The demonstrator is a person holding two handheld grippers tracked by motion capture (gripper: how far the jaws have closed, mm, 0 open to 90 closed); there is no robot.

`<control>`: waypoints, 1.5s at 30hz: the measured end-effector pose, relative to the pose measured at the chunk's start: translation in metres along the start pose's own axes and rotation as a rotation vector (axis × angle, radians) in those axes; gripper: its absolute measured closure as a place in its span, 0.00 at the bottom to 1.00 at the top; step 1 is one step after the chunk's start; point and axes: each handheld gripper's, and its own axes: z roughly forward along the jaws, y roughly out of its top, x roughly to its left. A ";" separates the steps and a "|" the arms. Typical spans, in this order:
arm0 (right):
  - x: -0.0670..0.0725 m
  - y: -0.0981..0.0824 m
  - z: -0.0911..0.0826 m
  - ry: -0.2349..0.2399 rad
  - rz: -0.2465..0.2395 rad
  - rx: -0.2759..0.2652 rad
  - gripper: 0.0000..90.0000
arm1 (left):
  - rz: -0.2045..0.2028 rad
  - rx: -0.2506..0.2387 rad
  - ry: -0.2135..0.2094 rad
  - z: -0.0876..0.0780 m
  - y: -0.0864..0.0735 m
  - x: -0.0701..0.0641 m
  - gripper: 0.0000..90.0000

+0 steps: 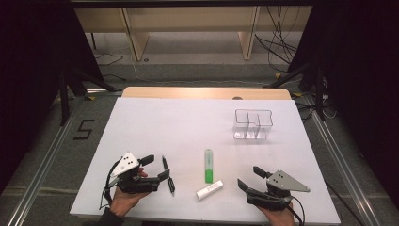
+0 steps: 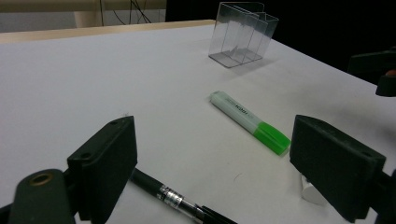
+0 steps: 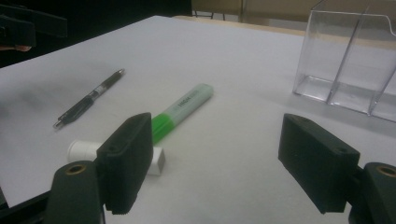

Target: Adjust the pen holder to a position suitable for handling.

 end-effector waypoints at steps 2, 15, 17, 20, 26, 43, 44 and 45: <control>0.000 0.000 0.000 -0.002 0.002 0.000 0.30 | 0.000 0.000 0.000 0.000 0.000 0.000 0.16; -0.004 0.005 0.002 -0.027 0.000 0.001 0.30 | -0.008 0.000 0.006 0.000 0.000 0.001 0.16; -0.006 0.007 0.003 -0.038 -0.003 0.001 0.31 | -0.009 0.000 0.008 0.000 0.000 0.002 0.16; -0.012 0.012 0.004 -0.052 -0.001 0.000 0.31 | -0.010 0.000 0.010 0.000 0.000 0.002 0.16; -0.028 0.021 0.005 -0.092 0.006 -0.005 0.32 | -0.012 -0.004 0.014 0.001 0.000 0.003 0.16; -0.100 0.038 0.018 -0.305 0.107 -0.006 0.68 | -0.007 -0.008 0.025 0.001 0.001 0.003 0.16; -0.105 0.038 0.019 -0.326 0.115 0.001 0.71 | -0.006 -0.008 0.025 0.002 0.001 0.003 0.16; -0.110 0.038 0.021 -0.340 0.123 0.003 0.75 | -0.006 -0.007 0.025 0.002 0.001 0.003 0.16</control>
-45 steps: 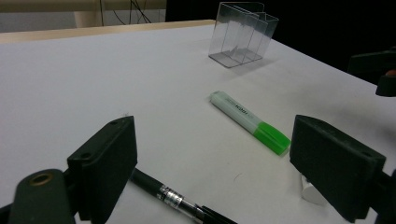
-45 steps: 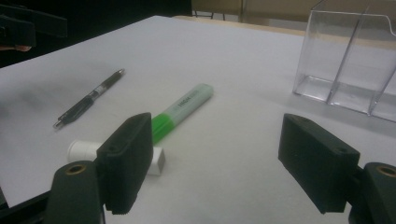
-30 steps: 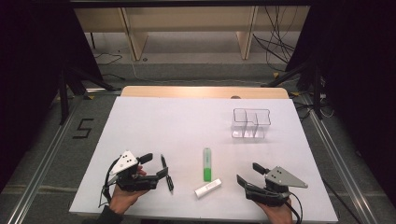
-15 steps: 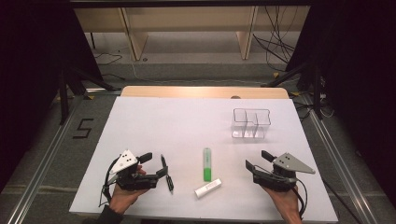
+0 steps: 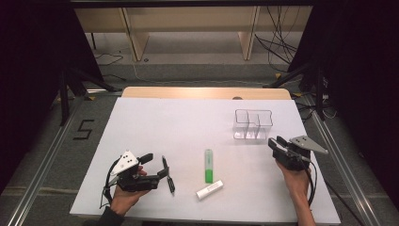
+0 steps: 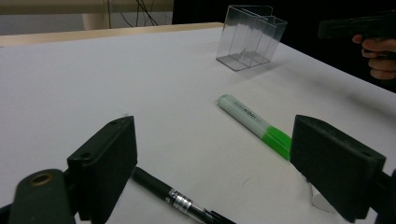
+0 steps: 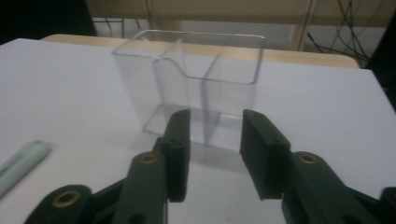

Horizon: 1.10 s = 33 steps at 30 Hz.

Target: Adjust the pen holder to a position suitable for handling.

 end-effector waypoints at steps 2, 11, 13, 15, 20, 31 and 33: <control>-0.008 0.001 0.006 -0.019 0.013 0.001 0.81 | 0.000 0.000 0.001 0.000 0.000 0.000 0.16; -0.029 0.008 0.034 -0.070 0.031 0.057 0.99 | -0.001 0.000 -0.001 0.001 0.000 -0.001 0.16; -0.034 0.008 0.042 -0.078 0.034 0.075 1.00 | 0.001 0.001 0.000 0.001 0.000 -0.001 0.16; -0.038 0.008 0.049 -0.076 0.050 0.098 1.00 | -0.002 -0.001 0.000 0.001 0.000 -0.001 0.16; -0.042 0.010 0.065 -0.064 0.042 0.128 1.00 | -0.016 -0.003 -0.012 0.001 0.000 0.001 0.16; -0.045 0.015 0.083 -0.029 0.038 0.168 1.00 | -0.014 -0.004 -0.011 0.000 0.000 0.002 0.16; -0.043 0.016 0.085 -0.025 0.024 0.175 1.00 | -0.014 -0.002 -0.011 0.000 0.000 0.002 0.16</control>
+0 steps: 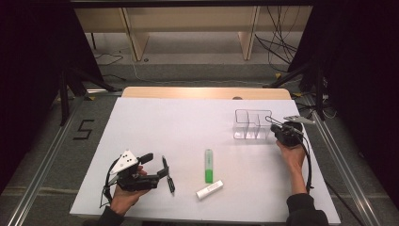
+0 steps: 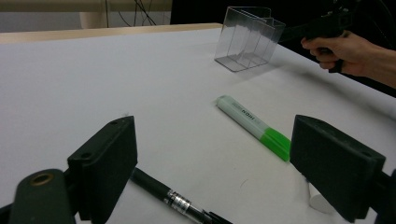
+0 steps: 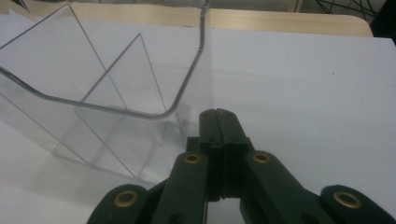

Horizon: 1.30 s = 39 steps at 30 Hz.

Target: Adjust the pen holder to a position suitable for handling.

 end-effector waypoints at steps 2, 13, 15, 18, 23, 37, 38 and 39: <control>0.001 0.001 0.001 -0.007 -0.014 0.006 1.00 | 0.000 0.000 0.000 0.000 0.000 0.000 0.16; 0.020 0.000 0.011 0.026 -0.038 0.018 1.00 | -0.002 0.002 0.000 0.001 0.000 0.000 0.16; 0.024 0.000 0.014 0.029 -0.040 0.024 1.00 | -0.001 0.001 0.000 0.001 0.000 0.000 0.16; 0.027 0.002 0.017 0.030 -0.045 0.034 1.00 | 0.000 -0.001 -0.001 0.001 0.000 0.000 0.16; 0.035 0.008 0.022 0.034 -0.060 0.039 1.00 | -0.002 -0.001 0.000 0.001 0.000 0.000 0.16; 0.070 0.018 0.041 0.083 -0.078 0.041 1.00 | -0.001 0.001 0.002 0.000 0.001 0.000 0.16; 0.073 0.018 0.042 0.086 -0.080 0.042 1.00 | -0.001 0.001 0.003 0.000 0.001 0.000 0.16; 0.076 0.019 0.044 0.092 -0.077 0.042 1.00 | 0.000 0.002 0.002 0.000 0.001 0.000 0.16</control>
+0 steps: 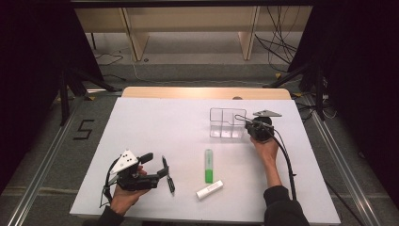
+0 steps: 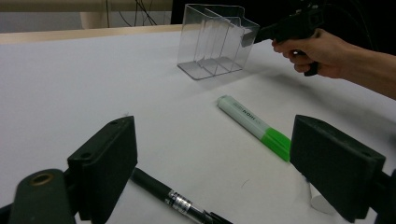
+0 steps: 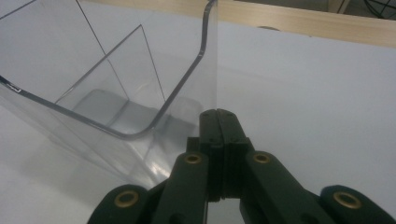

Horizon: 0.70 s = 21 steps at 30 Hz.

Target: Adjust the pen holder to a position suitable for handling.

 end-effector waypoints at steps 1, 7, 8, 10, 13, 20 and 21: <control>0.003 0.001 0.001 0.004 -0.002 0.000 1.00 | -0.001 0.000 0.000 0.000 0.000 0.000 0.16; 0.018 0.002 0.009 0.024 -0.001 0.008 1.00 | 0.000 -0.001 0.000 -0.001 0.000 0.000 0.16; 0.019 0.002 0.010 0.027 0.000 0.011 1.00 | 0.001 -0.001 -0.001 -0.001 0.000 0.000 0.16; 0.023 0.002 0.012 0.031 0.005 0.013 1.00 | 0.000 0.000 0.000 -0.001 0.000 0.000 0.16; 0.027 0.002 0.015 0.037 0.002 0.018 1.00 | 0.001 0.001 0.000 -0.001 0.000 0.000 0.16; 0.036 0.006 0.020 0.050 0.004 0.023 1.00 | -0.001 -0.003 0.003 -0.001 0.000 0.000 0.16; 0.038 0.006 0.020 0.052 0.009 0.025 1.00 | -0.001 -0.003 0.003 -0.001 0.000 0.000 0.16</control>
